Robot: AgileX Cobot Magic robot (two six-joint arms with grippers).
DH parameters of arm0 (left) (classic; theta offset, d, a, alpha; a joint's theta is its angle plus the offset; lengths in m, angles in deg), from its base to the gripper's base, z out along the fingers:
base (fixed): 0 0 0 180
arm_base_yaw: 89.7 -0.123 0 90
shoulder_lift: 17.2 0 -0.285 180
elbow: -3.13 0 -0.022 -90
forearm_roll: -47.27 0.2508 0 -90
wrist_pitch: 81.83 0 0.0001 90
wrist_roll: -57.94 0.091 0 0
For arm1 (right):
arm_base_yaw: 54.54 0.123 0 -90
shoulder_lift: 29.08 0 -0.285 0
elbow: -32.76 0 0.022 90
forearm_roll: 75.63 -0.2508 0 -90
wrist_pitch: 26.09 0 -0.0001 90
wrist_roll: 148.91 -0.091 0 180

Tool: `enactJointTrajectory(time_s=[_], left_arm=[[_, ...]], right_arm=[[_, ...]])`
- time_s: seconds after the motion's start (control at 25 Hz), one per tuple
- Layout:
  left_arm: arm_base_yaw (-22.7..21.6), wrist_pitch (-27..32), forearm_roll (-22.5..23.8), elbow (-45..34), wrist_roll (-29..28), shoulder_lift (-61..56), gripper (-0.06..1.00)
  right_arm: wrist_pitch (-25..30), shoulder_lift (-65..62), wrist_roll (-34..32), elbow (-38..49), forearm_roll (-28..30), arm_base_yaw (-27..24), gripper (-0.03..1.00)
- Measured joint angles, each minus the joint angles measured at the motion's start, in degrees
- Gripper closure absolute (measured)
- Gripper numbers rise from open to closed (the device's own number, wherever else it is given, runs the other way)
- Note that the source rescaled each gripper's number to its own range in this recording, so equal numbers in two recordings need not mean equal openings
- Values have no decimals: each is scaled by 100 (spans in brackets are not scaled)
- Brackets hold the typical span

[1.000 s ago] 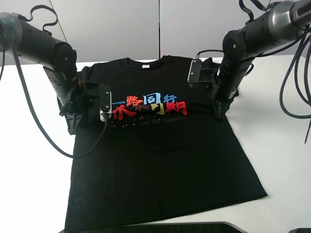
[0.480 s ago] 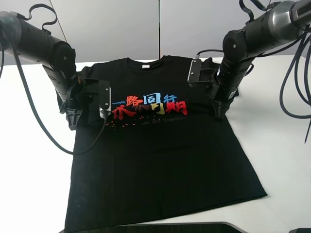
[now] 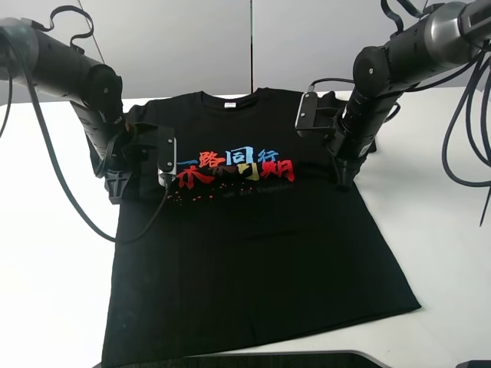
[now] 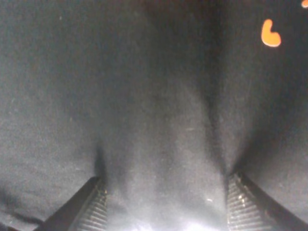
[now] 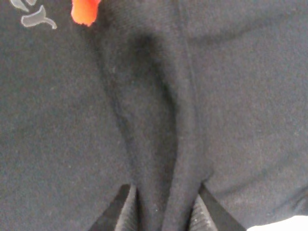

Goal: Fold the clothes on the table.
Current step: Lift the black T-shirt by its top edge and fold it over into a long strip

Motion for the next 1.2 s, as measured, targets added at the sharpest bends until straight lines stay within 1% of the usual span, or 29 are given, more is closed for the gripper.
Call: enactJointTrajectory(time_s=[0.16,0.44,0.64,0.88,0.96,1.04,1.08,1.16,1.2], left_arm=[[0,182,0,94,-10,131,7],[0,421,-12,159,-82,202,7],[-21,742,-253,159,-22,215,7],[-29,742,-298,159,-10,227,7],[-29,751,-309,159,19,227,11],[-29,765,-309,159,56,227,21],[-29,775,-309,159,70,227,34],[-29,801,-298,159,76,227,61],[-29,825,-313,159,83,227,79]], right_arm=[[-30,9,42,0,-121,0,67],[-32,23,64,0,-146,0,67],[-57,23,64,0,-184,0,67],[-74,23,78,0,-251,0,67],[-74,23,78,0,-251,0,67],[-83,23,78,0,-251,0,67],[-83,23,78,0,-251,0,67],[-83,23,78,0,-262,0,67],[-87,23,78,0,-262,0,67]])
